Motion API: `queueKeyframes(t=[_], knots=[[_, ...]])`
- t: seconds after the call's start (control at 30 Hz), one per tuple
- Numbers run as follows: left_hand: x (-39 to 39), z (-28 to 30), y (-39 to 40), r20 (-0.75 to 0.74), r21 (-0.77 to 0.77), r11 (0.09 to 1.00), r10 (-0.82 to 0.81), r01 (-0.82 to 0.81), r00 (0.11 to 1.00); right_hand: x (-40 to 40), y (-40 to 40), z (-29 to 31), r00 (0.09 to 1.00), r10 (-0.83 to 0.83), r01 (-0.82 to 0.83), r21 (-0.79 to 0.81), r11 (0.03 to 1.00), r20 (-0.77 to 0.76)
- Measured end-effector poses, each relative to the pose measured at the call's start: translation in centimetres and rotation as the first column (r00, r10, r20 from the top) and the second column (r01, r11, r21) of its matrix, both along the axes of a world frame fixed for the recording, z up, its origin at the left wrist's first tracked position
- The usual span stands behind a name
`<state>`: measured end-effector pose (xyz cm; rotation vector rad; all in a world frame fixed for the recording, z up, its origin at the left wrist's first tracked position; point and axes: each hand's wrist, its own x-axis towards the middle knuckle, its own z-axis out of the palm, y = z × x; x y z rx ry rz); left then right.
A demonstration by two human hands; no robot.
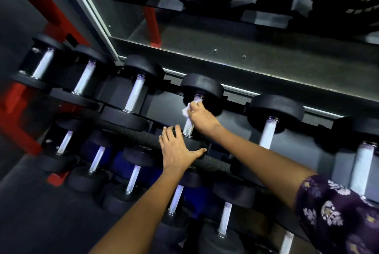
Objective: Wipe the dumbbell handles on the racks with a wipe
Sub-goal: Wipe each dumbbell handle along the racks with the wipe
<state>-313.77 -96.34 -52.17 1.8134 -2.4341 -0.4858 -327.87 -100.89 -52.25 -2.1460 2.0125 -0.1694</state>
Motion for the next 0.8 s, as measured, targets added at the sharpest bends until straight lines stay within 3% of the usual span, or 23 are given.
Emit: queueKeyframes(t=[0.1,0.2,0.27,0.37,0.53,0.57,0.67,0.73,0.8], knots=[[-0.3,0.5,-0.1,0.054,0.047,0.999,-0.007,0.004,0.999,-1.2,-0.9,0.6,0.970,-0.110,0.090,0.101,0.991,0.218],[-0.4,1.1,-0.2,0.093,0.133,0.991,-0.002,-0.010,0.996,-1.9,-1.7,0.6,0.951,-0.227,0.208,0.109,0.972,0.210],[-0.5,1.4,-0.1,0.106,0.157,0.987,0.006,-0.023,0.994,0.0,-0.5,0.3,0.964,-0.158,0.134,0.126,0.983,0.214],[-0.6,1.6,0.0,0.092,0.164,0.986,0.020,-0.035,0.996,1.4,1.1,-0.2,0.988,0.098,-0.119,0.193,0.974,0.116],[-0.6,1.7,0.1,0.093,0.158,0.987,0.014,-0.029,0.996,-0.8,-1.2,0.6,0.963,-0.234,0.222,0.097,0.970,0.137],[-0.6,1.7,0.1,0.090,0.156,0.987,0.014,-0.028,0.996,-0.3,-0.9,0.8,0.972,-0.204,0.194,0.090,0.977,0.120],[-0.5,1.6,0.1,0.079,0.164,0.986,0.021,-0.034,0.997,1.8,0.3,0.8,0.985,0.172,-0.174,0.237,0.956,0.031],[-0.5,1.5,0.1,0.075,0.174,0.984,0.017,-0.030,0.997,0.8,-0.6,1.5,0.980,0.195,-0.200,0.322,0.925,0.047],[-0.4,1.6,0.1,0.070,0.173,0.985,0.008,-0.020,0.998,-0.3,-1.9,2.5,0.987,0.156,-0.160,0.269,0.950,0.034]])
